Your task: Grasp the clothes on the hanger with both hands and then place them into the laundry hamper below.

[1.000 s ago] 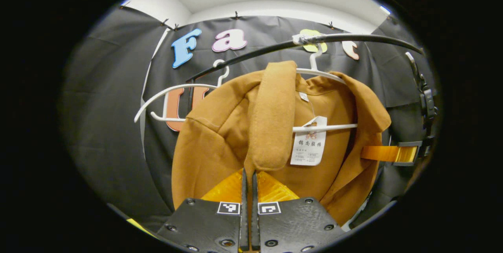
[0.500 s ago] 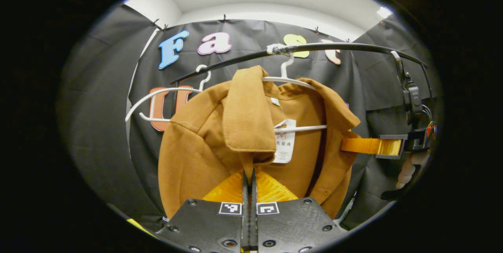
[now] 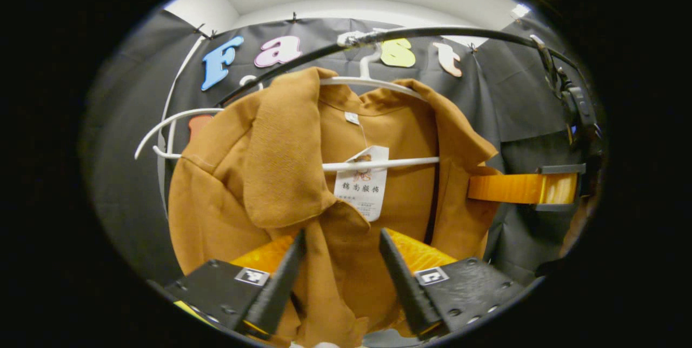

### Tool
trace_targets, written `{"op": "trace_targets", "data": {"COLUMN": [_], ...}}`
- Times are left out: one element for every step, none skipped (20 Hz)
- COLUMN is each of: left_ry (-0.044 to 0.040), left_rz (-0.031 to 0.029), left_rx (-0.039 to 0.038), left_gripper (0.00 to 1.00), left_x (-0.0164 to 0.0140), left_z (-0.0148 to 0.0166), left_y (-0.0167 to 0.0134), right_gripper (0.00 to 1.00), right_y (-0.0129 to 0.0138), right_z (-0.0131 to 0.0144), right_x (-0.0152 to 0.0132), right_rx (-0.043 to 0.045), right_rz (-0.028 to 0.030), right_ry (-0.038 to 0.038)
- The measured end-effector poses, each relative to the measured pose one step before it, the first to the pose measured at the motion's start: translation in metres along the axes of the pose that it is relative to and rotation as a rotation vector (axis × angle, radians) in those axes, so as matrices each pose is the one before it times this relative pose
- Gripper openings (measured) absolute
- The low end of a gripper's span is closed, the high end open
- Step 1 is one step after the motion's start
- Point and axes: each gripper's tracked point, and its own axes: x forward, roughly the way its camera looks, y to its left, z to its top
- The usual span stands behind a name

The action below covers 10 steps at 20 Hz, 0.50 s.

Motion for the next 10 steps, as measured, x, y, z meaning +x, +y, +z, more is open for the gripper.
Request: {"op": "trace_targets", "data": {"left_ry": [-0.00689, -0.00318, -0.00438, -0.00076, 0.00531, -0.00409, -0.00828, 0.00722, -0.00030, 0.00971], "left_rz": [0.01626, 0.00763, 0.01384, 0.02167, 0.01261, 0.00700, 0.01781, 0.01236, 0.02233, 0.01940], "left_rx": [0.01626, 0.01257, 0.01509, 0.01171, 0.00026, -0.00639, -0.00210, -0.00445, -0.00092, 0.00525], "left_gripper": [0.78, 0.89, 0.99, 0.99, 0.99, 0.96, 0.96, 0.96, 0.97, 0.83], "left_x": [0.00623, 0.00666, 0.00665, 0.00501, 0.00507, 0.00412, 0.00352, 0.00267, 0.00249, 0.00520], "left_z": [0.00106, 0.00002, -0.00074, -0.00139, -0.00210, 0.00010, 0.00079, -0.00133, -0.00125, -0.00072], "left_y": [0.00188, -0.00078, 0.00199, 0.00517, 0.00310, 0.00171, 0.00395, 0.00224, 0.00301, 0.00371], "right_gripper": [0.04, 0.04, 0.04, 0.04, 0.03, 0.03, 0.04, 0.04, 0.04, 0.04], "right_y": [0.00152, 0.00081, 0.00252, 0.00113, 0.00171, 0.00091, 0.00203, 0.00032, -0.00002, 0.00092], "right_z": [0.00066, 0.00045, 0.00036, 0.00065, -0.00004, 0.00032, 0.00026, 0.00011, -0.00074, -0.00039], "right_x": [0.00108, 0.00096, 0.00060, 0.00034, -0.00056, 0.00023, 0.00010, 0.00079, 0.00159, 0.00147], "right_rx": [-0.00659, -0.00490, 0.00114, 0.00396, 0.00211, 0.00265, -0.00044, -0.00302, -0.00254, 0.00159], "right_rz": [0.00336, 0.00182, 0.00783, 0.00428, 0.00439, 0.00183, 0.00705, 0.00004, 0.00104, 0.00322], "right_ry": [-0.00175, -0.00068, 0.00067, -0.00083, 0.00009, -0.00079, -0.00027, -0.00024, 0.00258, 0.00052]}}
